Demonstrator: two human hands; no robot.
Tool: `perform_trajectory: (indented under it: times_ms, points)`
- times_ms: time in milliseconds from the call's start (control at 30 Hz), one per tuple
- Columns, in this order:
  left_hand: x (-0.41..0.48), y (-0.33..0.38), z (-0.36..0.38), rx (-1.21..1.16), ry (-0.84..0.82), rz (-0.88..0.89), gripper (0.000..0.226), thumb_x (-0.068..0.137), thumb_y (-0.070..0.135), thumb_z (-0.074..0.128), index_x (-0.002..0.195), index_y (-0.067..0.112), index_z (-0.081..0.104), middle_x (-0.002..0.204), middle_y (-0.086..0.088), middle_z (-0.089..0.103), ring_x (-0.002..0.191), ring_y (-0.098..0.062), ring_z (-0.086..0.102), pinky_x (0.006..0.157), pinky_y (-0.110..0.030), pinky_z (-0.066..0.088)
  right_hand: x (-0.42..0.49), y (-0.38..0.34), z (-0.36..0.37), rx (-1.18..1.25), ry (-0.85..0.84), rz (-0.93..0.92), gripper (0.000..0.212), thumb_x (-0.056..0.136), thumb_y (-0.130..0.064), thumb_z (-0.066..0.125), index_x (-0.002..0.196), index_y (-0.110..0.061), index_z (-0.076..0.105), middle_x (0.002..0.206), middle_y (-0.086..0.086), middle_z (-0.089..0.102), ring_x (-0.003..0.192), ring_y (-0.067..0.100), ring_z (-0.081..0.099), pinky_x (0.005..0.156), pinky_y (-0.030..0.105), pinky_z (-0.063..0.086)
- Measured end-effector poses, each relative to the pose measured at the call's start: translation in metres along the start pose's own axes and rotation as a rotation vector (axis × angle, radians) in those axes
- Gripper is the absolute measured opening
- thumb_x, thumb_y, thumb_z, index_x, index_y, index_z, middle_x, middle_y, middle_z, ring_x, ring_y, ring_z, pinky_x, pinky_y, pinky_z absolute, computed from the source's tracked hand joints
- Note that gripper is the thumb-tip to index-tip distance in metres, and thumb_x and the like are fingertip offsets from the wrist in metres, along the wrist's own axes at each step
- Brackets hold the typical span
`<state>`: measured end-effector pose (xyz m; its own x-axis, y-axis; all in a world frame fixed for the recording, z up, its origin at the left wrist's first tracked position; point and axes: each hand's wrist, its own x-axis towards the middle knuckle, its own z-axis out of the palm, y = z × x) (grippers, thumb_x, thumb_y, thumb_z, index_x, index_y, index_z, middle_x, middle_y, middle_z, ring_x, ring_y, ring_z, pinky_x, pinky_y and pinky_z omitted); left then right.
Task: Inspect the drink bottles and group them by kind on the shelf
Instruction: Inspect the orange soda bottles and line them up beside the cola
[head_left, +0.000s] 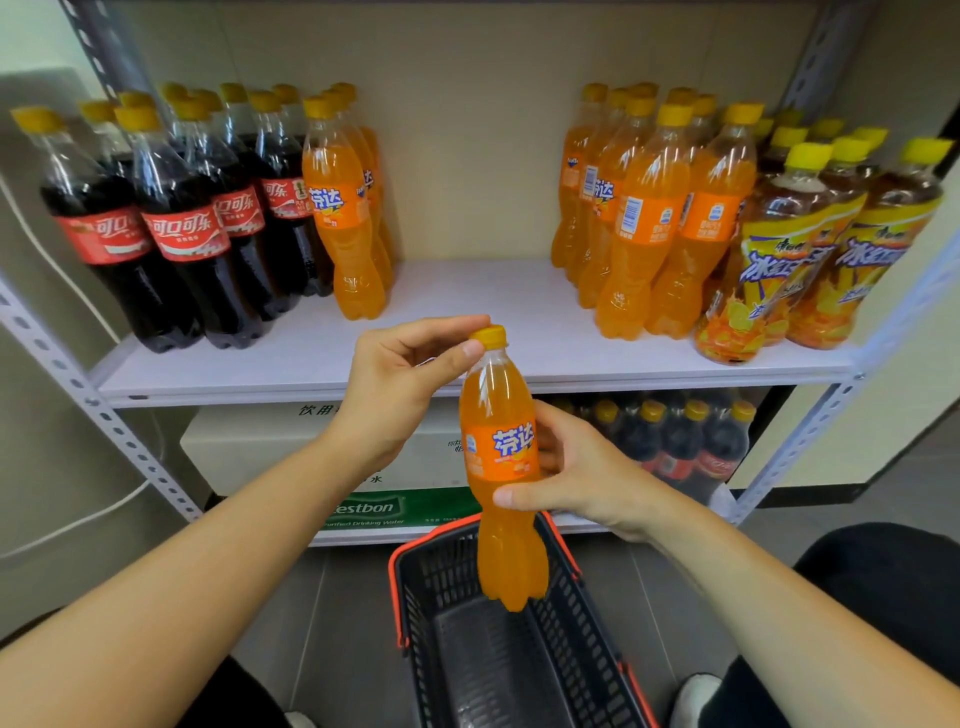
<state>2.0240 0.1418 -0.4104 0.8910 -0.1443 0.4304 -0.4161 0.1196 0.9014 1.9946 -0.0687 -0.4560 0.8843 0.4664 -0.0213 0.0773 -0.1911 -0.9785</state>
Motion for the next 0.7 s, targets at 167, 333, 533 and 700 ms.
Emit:
perform_trajectory:
  times_ms: [167,333,533,700]
  points:
    - [0.003,0.001,0.0,0.038,0.047,-0.015,0.03,0.083,0.018,0.074,0.113,0.019,0.075,0.108,0.001,0.078,0.104,-0.018,0.074,0.086,-0.027,0.059,0.002,0.001,0.002,0.09,-0.016,0.019,0.071,0.077,-0.011,0.087,0.139,-0.021,0.053,0.125,0.004,0.072,0.113,0.021,0.071,0.097,0.045,0.058]
    - [-0.001,0.001,0.002,0.09,-0.146,-0.102,0.057,0.084,0.016,0.072,0.139,0.022,0.059,0.128,0.006,0.071,0.123,-0.014,0.065,0.092,-0.029,0.056,0.007,-0.007,-0.002,0.226,0.079,-0.016,0.061,0.077,-0.023,0.085,0.132,-0.021,0.06,0.119,0.005,0.075,0.11,0.024,0.072,0.087,0.041,0.06]
    - [-0.012,0.007,0.004,0.17,-0.289,-0.153,0.075,0.083,0.015,0.074,0.151,0.027,0.044,0.143,0.011,0.06,0.117,-0.019,0.068,0.089,-0.037,0.061,0.013,-0.024,-0.013,0.359,0.203,-0.03,0.063,0.076,-0.042,0.081,0.13,-0.018,0.061,0.116,0.01,0.075,0.105,0.03,0.074,0.085,0.049,0.062]
    - [-0.023,0.009,0.003,0.257,-0.372,-0.2,0.083,0.079,0.021,0.08,0.151,0.038,0.042,0.146,0.012,0.055,0.109,-0.018,0.071,0.084,-0.033,0.061,0.02,-0.035,-0.021,0.443,0.306,-0.029,0.057,0.081,-0.044,0.073,0.129,-0.016,0.061,0.118,0.011,0.075,0.106,0.031,0.074,0.084,0.05,0.062]
